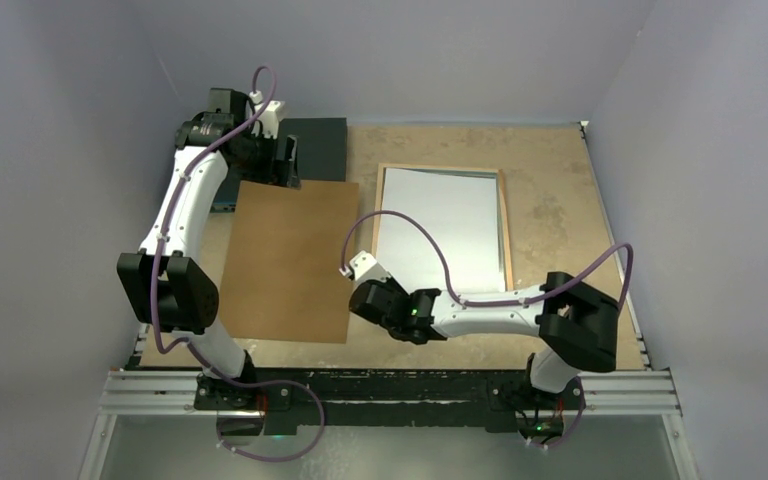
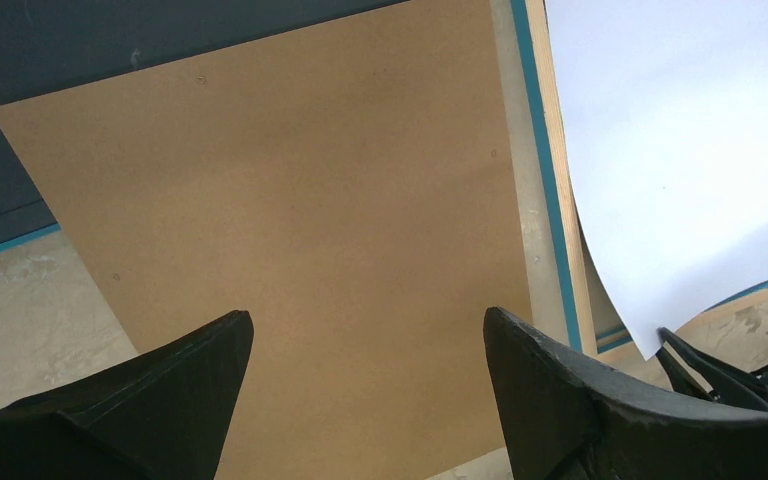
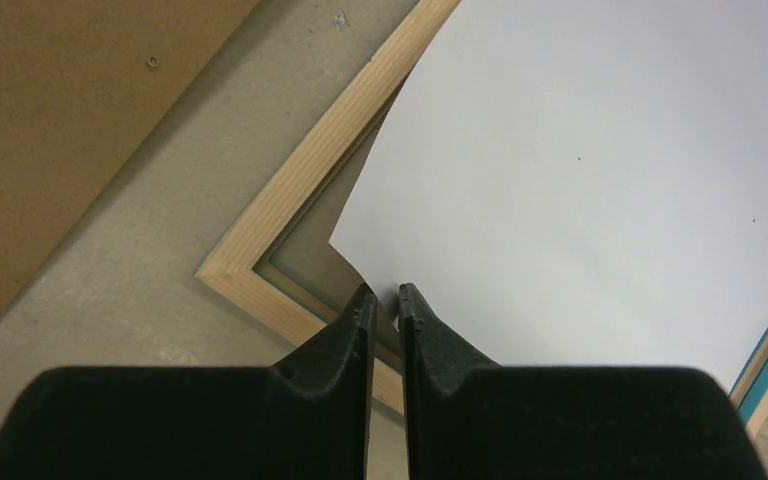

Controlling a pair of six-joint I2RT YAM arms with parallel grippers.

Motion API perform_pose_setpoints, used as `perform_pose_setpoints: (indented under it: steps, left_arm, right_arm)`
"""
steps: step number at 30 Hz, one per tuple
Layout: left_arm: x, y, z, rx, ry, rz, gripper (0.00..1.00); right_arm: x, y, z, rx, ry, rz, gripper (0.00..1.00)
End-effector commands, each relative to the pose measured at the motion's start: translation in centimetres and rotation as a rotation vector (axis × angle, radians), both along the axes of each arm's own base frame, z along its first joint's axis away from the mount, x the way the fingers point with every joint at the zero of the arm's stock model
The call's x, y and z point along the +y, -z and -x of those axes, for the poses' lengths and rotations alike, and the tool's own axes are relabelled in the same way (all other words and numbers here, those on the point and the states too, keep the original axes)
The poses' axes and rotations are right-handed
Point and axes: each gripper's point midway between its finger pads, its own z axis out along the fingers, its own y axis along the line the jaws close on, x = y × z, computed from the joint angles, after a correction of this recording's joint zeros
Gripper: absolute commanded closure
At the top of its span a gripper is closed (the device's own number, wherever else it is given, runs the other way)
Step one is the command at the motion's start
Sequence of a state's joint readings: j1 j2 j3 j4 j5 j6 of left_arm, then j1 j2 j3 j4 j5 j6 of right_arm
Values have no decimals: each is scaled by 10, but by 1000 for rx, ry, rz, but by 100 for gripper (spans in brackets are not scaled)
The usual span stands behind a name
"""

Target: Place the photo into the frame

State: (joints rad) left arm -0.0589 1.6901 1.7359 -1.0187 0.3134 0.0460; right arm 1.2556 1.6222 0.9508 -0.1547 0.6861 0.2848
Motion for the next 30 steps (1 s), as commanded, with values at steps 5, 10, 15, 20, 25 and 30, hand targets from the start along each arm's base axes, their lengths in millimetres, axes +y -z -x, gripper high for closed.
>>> perform_pose_setpoints:
  steps: [5, 10, 15, 20, 25, 30]
  left_arm:
    - [-4, -17, 0, -38, 10, 44, 16]
    - [-5, -16, -1, -35, 17, 47, 15]
    - [-5, -18, -1, -36, 22, 49, 15]
    - [-6, -21, -1, -45, 25, 51, 14]
    - [-6, -20, 0, -41, 30, 49, 12]
    - [-4, -21, 1, -45, 34, 38, 11]
  right_arm:
    - [-18, -3, 4, 4, -38, 66, 85]
    - [-19, -5, 5, 9, -56, 47, 83]
    - [-22, -2, 8, 25, -70, 62, 80]
    - [-20, -5, 10, 34, -80, 54, 74]
    - [-17, -10, 12, 49, -91, 37, 35]
    - [-14, -27, 17, 56, -123, -8, 21]
